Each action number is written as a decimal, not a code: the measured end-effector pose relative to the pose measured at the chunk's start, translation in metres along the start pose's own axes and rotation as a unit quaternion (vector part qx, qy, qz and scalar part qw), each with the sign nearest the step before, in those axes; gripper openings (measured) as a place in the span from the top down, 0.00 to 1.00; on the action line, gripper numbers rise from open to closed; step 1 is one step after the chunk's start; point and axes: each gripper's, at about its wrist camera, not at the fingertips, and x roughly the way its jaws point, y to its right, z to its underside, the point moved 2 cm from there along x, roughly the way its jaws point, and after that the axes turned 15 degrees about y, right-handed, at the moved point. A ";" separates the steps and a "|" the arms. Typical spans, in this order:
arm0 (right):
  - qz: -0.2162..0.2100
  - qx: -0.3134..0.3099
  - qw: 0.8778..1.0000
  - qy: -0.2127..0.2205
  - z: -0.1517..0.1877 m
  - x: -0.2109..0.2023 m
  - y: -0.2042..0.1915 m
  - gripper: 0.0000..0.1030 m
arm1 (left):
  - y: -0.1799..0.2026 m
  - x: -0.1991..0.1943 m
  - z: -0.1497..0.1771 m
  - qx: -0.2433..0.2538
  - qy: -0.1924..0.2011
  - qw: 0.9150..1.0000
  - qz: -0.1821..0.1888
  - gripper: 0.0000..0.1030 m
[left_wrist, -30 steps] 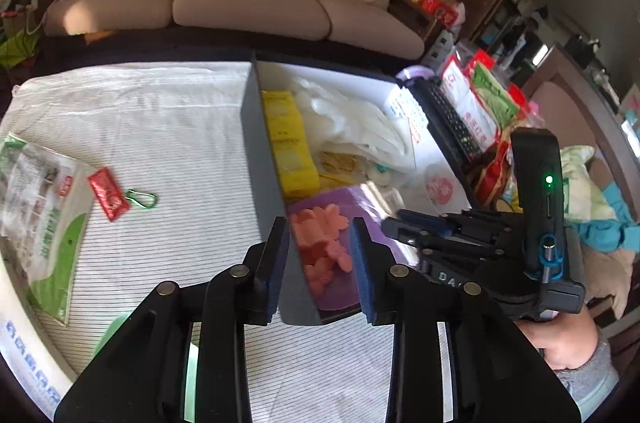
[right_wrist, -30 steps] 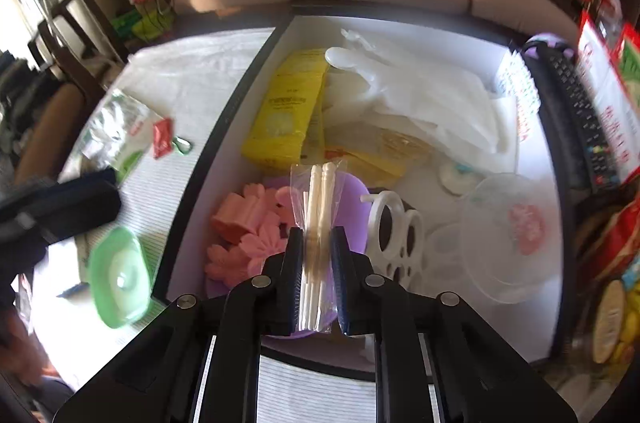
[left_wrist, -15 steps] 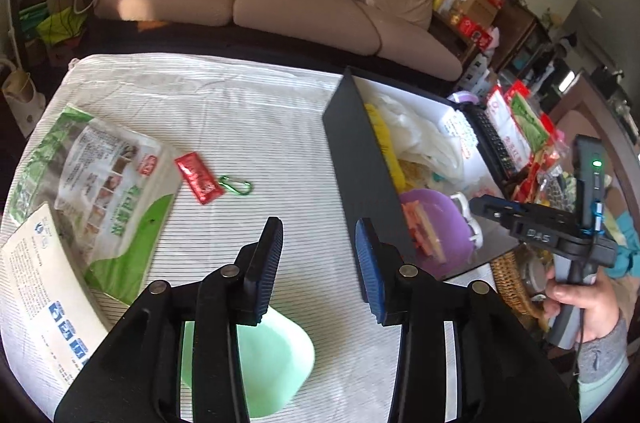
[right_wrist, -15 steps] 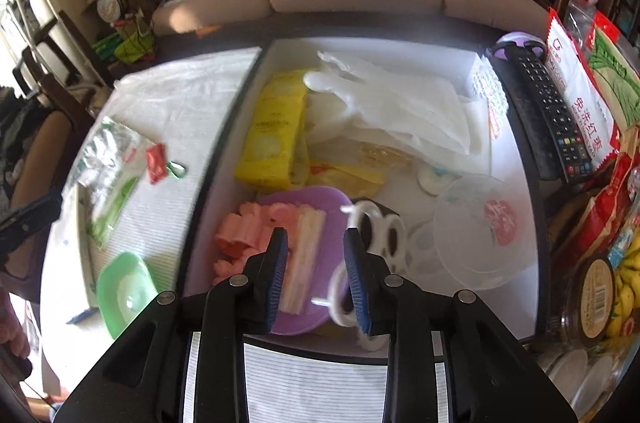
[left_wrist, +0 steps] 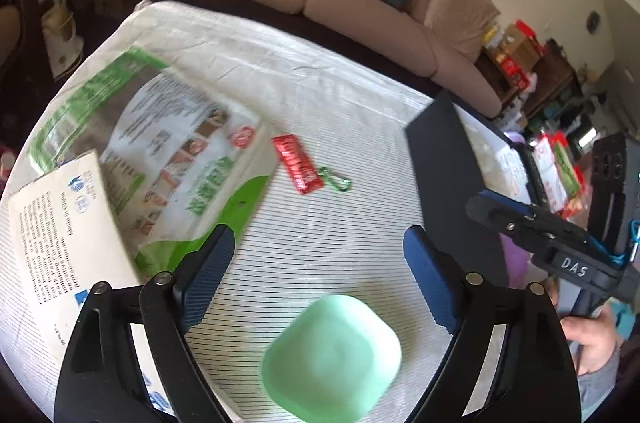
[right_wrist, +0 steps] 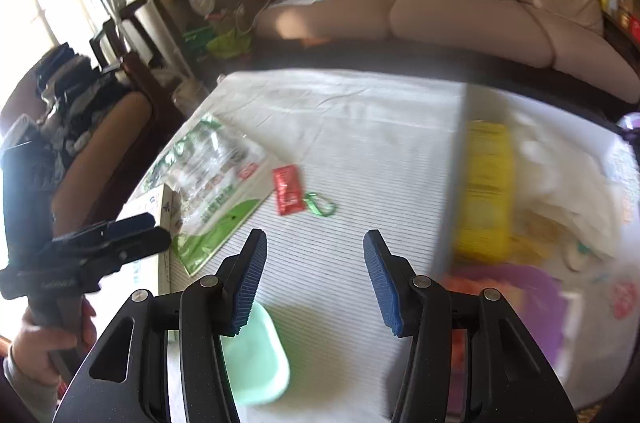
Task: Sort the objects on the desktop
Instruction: 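Grasp the red KFC ketchup packet with the right gripper, then pass the ketchup packet from the right gripper into the left gripper, then grasp the green carabiner with the right gripper, then carry the carabiner into the black box with the right gripper while the left drops the packet there, then move both grippers out of the box to the mint-green plate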
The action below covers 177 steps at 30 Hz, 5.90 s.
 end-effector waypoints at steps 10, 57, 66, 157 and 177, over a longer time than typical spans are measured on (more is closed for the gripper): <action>0.017 -0.021 0.999 -0.019 0.021 0.142 -0.042 0.49 | -0.078 -0.018 -0.008 -0.088 0.046 0.995 -0.009 0.16; -0.225 0.166 0.958 -0.055 0.039 0.018 -0.093 0.80 | 0.014 -0.039 0.042 0.048 0.018 0.994 0.097 0.87; -0.213 0.201 0.956 -0.023 0.021 0.019 -0.058 0.62 | -0.022 -0.036 0.031 -0.027 0.025 0.994 0.103 0.95; 0.041 0.070 0.996 0.048 0.029 -0.165 0.122 0.56 | 0.209 -0.029 0.072 0.069 -0.052 0.993 0.083 0.33; -0.065 0.020 0.998 0.005 0.082 -0.096 -0.072 0.23 | -0.122 -0.155 0.112 -0.137 0.027 0.986 -0.087 0.00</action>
